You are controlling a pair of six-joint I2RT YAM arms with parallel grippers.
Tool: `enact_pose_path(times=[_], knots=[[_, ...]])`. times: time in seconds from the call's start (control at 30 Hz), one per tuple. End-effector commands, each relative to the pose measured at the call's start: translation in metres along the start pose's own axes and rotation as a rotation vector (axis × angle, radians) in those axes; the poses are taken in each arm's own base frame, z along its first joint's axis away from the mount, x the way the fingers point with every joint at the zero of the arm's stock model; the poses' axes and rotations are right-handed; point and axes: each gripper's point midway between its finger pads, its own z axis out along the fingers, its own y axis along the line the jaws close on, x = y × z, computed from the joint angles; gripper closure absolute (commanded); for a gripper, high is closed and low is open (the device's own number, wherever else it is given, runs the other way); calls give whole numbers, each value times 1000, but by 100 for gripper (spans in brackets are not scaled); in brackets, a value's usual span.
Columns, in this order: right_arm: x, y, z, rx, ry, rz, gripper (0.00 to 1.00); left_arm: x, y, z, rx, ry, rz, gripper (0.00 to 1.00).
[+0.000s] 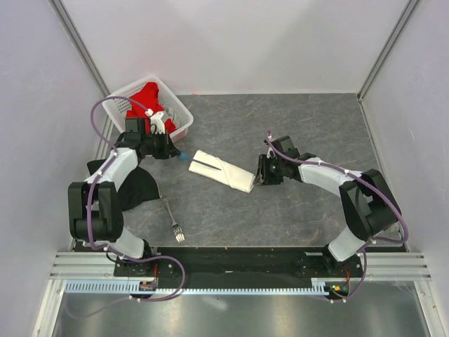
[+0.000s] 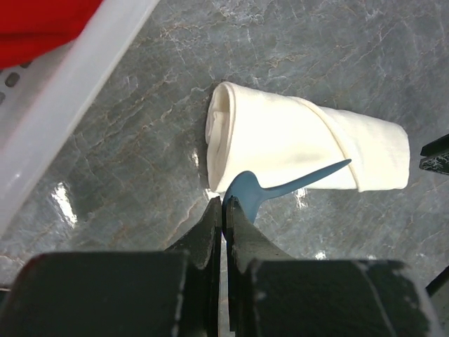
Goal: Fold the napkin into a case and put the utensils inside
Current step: Insert the spoon into the folded napkin.
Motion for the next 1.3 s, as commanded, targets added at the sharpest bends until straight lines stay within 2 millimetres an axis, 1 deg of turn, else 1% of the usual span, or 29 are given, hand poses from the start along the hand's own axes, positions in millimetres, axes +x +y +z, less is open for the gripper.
enact_pose_path(times=[0.0, 0.17, 0.37, 0.43, 0.63, 0.7, 0.77, 0.87, 1.0, 1.07, 1.27], knots=[[-8, 12, 6, -76, -19, 6, 57, -19, 3, 5, 19, -19, 120, 98], [-9, 12, 13, -98, -2, 16, 58, -19, 6, 12, 26, -16, 121, 98], [-10, 5, 18, -98, -5, 38, 59, -17, 11, 22, 30, -9, 106, 98], [-10, 4, 20, -100, -2, 42, 61, -17, 12, 26, 36, -6, 95, 98], [-14, 0, 21, -108, -10, 56, 66, -16, 12, 31, 48, -9, 76, 98], [-15, 1, 20, -118, -8, 57, 68, -16, 11, 31, 52, -11, 74, 98], [-18, 0, 16, -120, -22, 60, 68, -18, 10, 28, 46, -18, 80, 98], [-21, 3, 9, -129, -37, 61, 66, -19, 9, 25, 46, -21, 86, 98], [-27, 10, 5, -151, -48, 69, 56, -20, 5, 24, 59, -23, 77, 98], [-27, 10, 8, -153, -40, 66, 55, -21, 2, 24, 72, -23, 76, 98], [-25, 9, 12, -160, -29, 70, 52, -17, 2, 28, 77, -12, 65, 98]])
